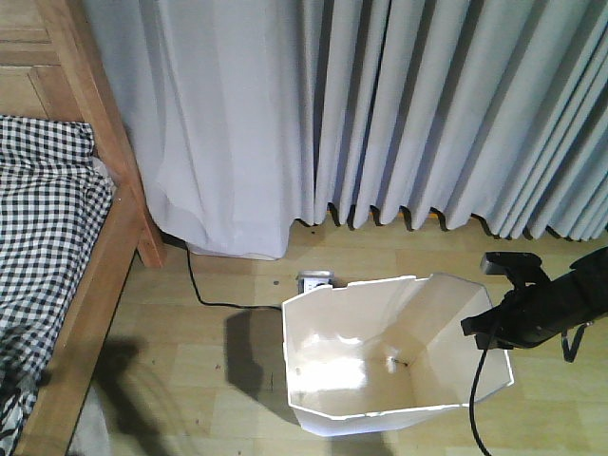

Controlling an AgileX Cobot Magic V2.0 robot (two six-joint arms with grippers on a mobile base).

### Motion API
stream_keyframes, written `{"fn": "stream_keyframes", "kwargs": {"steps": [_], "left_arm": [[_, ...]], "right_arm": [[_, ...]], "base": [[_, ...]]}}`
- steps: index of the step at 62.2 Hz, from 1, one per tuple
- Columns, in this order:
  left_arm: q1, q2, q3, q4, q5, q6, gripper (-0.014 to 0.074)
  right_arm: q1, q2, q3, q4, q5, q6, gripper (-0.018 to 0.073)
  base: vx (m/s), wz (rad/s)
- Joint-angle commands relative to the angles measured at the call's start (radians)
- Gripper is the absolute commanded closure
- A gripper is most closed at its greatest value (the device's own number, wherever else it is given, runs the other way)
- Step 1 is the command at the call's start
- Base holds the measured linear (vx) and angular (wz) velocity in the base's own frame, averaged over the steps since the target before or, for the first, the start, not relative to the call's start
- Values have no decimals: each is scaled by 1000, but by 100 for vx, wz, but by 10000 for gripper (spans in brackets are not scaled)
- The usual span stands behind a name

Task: Move trash bin to bedside with robot
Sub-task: 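Carry the bin with the right gripper to the floor beside the bed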

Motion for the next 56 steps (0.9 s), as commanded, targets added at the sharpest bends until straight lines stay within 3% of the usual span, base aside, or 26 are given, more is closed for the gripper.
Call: {"fn": "stream_keyframes", "kwargs": {"steps": [1, 56], "left_arm": [[-5, -10, 28, -3, -78, -9, 602], [-5, -10, 28, -3, -78, -9, 602]], "right_arm": [[-3, -71, -13, 36, 140, 1, 566], [-3, -71, -13, 36, 140, 1, 566]], "base": [[14, 6], [3, 2]]}}
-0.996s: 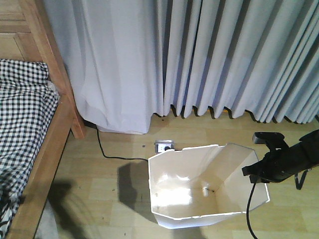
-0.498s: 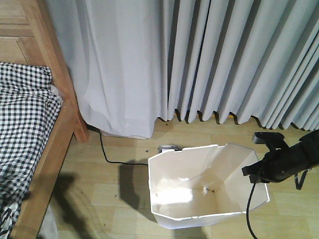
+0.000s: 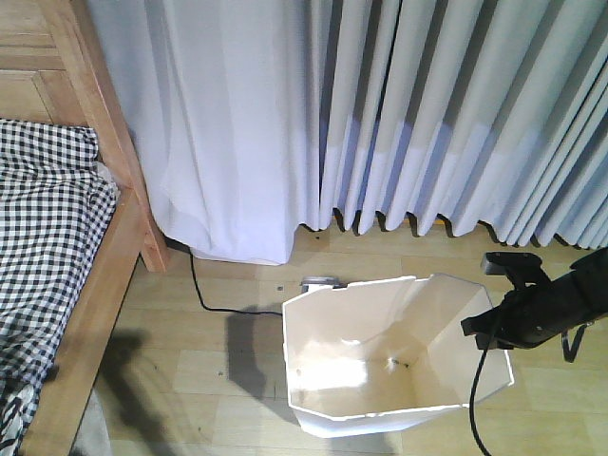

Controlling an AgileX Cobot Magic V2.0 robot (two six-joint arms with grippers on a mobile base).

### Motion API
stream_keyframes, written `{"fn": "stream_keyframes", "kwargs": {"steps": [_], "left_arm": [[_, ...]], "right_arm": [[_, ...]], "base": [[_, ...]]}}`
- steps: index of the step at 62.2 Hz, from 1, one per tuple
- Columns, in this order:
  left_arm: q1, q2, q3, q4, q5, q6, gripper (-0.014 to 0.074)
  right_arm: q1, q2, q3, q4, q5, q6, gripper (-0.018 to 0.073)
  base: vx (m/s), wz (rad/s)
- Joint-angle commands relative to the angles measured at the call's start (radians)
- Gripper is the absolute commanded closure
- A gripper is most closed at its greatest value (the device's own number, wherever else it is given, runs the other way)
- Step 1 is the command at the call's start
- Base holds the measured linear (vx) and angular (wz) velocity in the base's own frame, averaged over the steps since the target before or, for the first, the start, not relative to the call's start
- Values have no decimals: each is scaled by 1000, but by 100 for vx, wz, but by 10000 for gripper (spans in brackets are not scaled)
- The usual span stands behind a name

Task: Move trash bin to bedside with robot
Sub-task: 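Carry the bin with the right gripper to the floor beside the bed, then lower the bin onto the floor near the bed with the right gripper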

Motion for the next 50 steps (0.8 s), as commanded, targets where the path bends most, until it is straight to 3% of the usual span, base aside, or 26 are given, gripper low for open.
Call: {"fn": "stream_keyframes", "kwargs": {"steps": [1, 13, 29, 37, 50], "left_arm": [[-5, -10, 28, -3, -78, -9, 602], [-5, -10, 28, -3, -78, -9, 602], [-5, -10, 28, -3, -78, -9, 602], [-5, -10, 28, -3, -78, -9, 602], [-5, -10, 28, -3, -78, -9, 602]], "right_arm": [[-3, -71, -13, 37, 140, 1, 566], [-3, -67, -13, 70, 88, -71, 566], [-3, -66, -13, 124, 19, -69, 566], [-3, -40, -34, 220, -80, -66, 566], [-3, 56, -140, 213, -42, -63, 563]], "base": [[0, 0], [0, 0], [0, 0], [0, 0], [0, 0]]}}
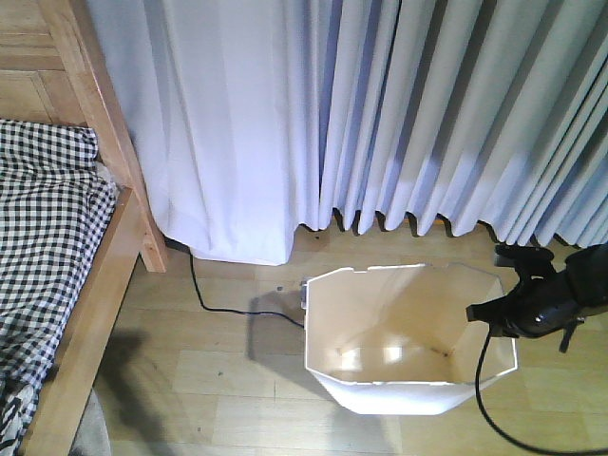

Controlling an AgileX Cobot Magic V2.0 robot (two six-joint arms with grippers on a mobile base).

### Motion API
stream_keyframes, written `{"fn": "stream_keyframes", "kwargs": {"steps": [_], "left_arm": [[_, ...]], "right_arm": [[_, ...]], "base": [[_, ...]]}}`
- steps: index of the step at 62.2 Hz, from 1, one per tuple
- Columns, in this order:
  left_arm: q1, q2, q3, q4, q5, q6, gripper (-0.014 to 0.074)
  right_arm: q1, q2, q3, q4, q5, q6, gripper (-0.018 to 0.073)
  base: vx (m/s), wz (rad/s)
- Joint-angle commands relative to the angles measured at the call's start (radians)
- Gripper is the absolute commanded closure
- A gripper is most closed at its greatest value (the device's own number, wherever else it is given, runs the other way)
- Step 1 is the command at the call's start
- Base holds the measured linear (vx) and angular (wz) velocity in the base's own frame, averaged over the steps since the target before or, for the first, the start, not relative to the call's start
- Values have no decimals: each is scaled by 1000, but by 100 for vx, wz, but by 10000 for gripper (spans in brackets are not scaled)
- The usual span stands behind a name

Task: Move trash bin to bedside with robot
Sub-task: 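Lower the bin onto the floor near the bed with the right gripper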

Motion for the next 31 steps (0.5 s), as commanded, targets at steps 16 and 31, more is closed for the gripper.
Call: {"fn": "stream_keyframes", "kwargs": {"steps": [16, 31], "left_arm": [[-5, -10, 28, -3, -78, -9, 602], [-5, -10, 28, -3, -78, -9, 602]], "right_arm": [[-8, 137, -254, 36, 218, 15, 562], [-42, 339, -438, 39, 371, 74, 562]], "base": [[0, 0], [0, 0]]}}
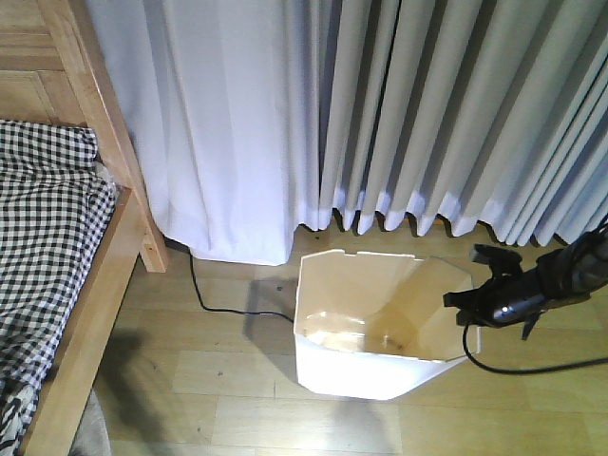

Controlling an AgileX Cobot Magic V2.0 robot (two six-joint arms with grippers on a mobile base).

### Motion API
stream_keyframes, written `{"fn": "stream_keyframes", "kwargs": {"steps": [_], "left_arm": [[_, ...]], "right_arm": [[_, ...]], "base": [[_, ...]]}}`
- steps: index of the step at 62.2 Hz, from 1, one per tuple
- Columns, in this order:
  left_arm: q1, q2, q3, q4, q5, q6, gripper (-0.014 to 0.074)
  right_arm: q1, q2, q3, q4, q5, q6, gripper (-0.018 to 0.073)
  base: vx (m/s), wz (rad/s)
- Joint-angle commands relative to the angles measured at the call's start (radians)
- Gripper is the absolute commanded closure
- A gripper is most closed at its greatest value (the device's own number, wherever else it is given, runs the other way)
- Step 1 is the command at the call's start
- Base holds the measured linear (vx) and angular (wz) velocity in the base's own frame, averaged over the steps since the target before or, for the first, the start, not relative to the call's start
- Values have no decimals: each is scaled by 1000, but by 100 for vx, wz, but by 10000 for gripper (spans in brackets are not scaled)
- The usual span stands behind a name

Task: Move trash bin to bedside with robot
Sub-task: 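Lower the bin onto the floor near the bed with the right gripper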

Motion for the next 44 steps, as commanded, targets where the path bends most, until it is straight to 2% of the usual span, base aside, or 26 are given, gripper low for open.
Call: {"fn": "stream_keyframes", "kwargs": {"steps": [1, 23, 44], "left_arm": [[-5, -10, 28, -3, -78, -9, 602], [-5, -10, 28, -3, -78, -9, 602], [-5, -10, 28, -3, -78, -9, 602]], "right_arm": [[-18, -15, -73, 35, 192, 25, 562], [-14, 167, -261, 39, 198, 40, 562], [83, 251, -366, 43, 169, 59, 562]], "base": [[0, 0], [0, 0], [0, 0]]}}
